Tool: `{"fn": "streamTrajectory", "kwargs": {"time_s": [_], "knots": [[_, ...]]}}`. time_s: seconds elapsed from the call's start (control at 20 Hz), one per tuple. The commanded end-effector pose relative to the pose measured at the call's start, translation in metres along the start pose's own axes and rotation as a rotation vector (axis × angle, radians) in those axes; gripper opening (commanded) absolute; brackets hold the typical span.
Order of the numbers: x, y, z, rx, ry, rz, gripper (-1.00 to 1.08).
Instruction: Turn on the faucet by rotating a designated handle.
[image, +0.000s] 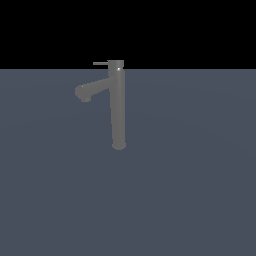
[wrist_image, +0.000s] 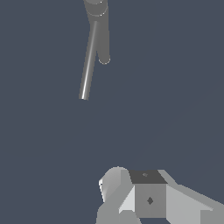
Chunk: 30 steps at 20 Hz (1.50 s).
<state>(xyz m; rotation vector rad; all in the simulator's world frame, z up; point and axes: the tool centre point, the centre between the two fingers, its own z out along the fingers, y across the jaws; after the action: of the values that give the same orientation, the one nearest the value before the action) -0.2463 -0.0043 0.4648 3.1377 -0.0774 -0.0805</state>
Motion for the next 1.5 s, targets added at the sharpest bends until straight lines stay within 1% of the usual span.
{"fn": "streamTrajectory", "kwargs": {"time_s": [0.0,0.45,0.65,0.85,1.15,1.45], "knots": [[0.0,0.0,0.0,0.0,0.0,0.0,-1.0],[0.003,-0.017,-0.007,-0.026,0.024,-0.076,-1.0],[0.005,-0.016,-0.006,-0.025,0.023,-0.071,-1.0],[0.012,-0.018,-0.006,-0.026,0.024,-0.066,-1.0],[0.036,-0.022,-0.006,-0.03,0.027,-0.046,-1.0],[0.075,-0.03,-0.001,-0.033,0.031,-0.015,-1.0]]}}
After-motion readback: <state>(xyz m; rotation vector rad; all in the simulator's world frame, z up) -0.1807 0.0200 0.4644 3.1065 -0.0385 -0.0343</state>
